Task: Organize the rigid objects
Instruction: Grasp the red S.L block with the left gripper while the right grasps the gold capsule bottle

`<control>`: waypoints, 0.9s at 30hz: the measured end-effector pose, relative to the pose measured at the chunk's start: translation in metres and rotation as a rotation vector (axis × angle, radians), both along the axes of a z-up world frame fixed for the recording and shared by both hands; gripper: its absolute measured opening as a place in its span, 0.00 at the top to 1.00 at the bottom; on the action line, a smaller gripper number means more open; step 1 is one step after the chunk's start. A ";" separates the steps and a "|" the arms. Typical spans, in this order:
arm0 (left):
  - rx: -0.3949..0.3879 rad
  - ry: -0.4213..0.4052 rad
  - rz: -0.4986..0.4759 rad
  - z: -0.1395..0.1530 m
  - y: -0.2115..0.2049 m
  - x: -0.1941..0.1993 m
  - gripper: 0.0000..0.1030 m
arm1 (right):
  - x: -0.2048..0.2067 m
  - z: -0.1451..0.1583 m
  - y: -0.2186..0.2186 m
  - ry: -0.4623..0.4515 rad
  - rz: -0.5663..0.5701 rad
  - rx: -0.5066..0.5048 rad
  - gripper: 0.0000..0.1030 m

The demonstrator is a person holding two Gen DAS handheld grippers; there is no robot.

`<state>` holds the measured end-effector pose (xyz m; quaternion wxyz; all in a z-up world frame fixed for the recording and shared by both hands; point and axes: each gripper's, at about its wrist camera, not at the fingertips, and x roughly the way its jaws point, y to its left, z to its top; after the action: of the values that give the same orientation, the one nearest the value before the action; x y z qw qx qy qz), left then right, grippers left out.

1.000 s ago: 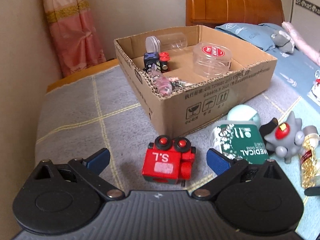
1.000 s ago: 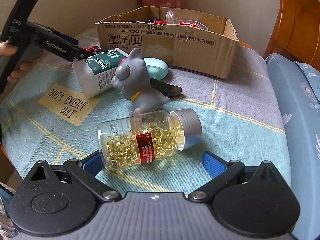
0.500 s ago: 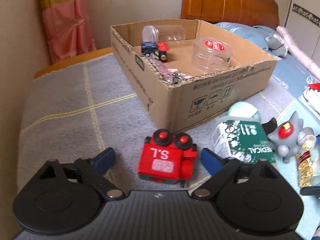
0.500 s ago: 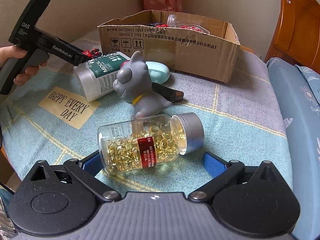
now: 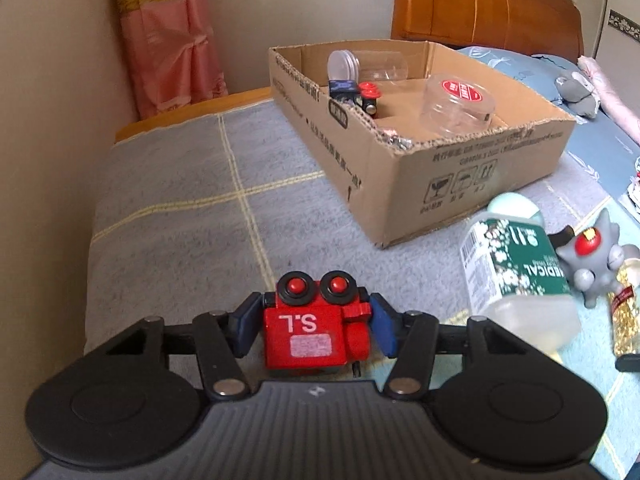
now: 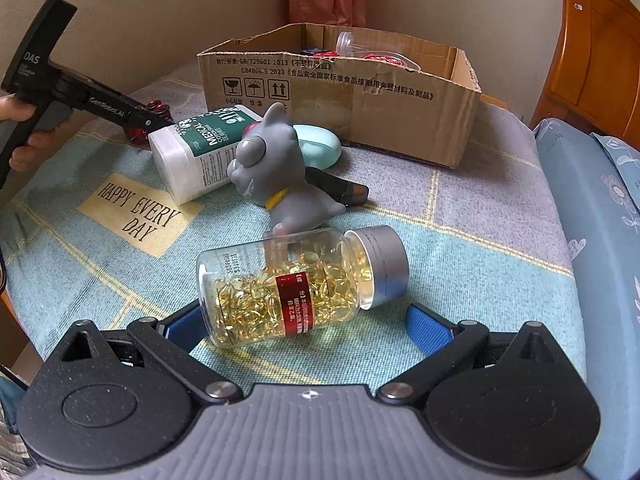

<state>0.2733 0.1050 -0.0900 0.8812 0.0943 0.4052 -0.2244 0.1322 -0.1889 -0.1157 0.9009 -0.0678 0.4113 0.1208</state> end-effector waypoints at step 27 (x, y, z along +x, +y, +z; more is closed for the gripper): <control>0.049 -0.015 0.121 -0.002 -0.012 -0.024 0.34 | 0.023 0.004 0.007 0.078 0.084 -0.031 0.00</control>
<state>0.2492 0.0927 -0.0922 0.8936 0.0931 0.4090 -0.1601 0.1556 -0.1816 -0.1119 0.8772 -0.0940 0.4447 0.1548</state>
